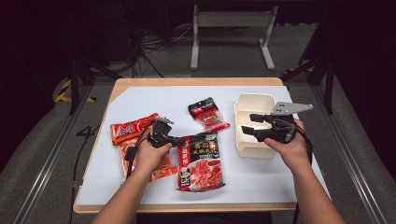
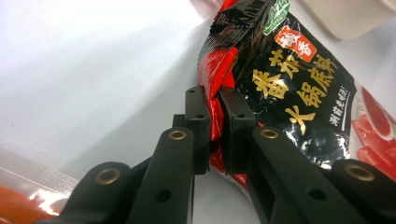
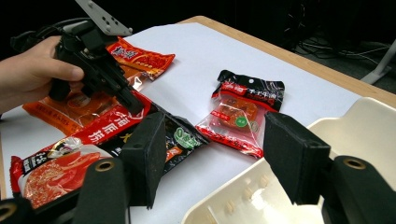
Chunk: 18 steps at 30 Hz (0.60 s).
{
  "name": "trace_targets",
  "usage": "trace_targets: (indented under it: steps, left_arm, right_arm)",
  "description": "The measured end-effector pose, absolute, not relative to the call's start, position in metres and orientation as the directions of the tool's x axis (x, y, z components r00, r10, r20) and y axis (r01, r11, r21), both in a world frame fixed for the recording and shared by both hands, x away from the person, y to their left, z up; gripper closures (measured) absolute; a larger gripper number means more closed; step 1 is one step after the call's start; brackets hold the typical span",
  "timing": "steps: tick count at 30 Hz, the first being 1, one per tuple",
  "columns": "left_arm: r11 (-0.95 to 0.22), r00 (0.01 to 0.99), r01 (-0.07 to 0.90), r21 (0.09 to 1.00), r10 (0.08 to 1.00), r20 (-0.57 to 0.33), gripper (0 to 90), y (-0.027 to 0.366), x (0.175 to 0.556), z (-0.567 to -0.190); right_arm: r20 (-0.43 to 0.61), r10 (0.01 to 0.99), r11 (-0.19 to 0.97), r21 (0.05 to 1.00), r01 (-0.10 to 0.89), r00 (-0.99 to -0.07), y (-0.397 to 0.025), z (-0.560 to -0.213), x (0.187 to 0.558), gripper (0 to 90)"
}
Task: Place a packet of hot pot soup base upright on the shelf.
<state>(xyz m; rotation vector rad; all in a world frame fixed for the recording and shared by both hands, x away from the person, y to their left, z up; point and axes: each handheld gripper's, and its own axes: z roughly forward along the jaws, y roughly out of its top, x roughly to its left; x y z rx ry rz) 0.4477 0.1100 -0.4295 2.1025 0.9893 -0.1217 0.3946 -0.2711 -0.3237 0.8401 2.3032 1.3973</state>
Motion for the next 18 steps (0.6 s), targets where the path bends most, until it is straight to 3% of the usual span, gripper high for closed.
trace_targets:
  steps: [13, 18]
  left_arm:
    - [-0.334, 0.748, 0.597, 0.729, 0.562, -0.354, 84.9, 0.114, 0.431, -0.397]
    - [-0.315, 0.775, 0.545, 0.777, 0.543, -0.323, 85.2, 0.116, 0.419, -0.378]
  right_arm:
    - [0.024, 0.615, 0.337, 0.896, 0.29, -0.788, -0.27, -0.319, 0.39, 40.2]
    - [0.036, 0.615, 0.337, 0.891, 0.303, -0.788, -0.27, -0.318, 0.39, 46.1]
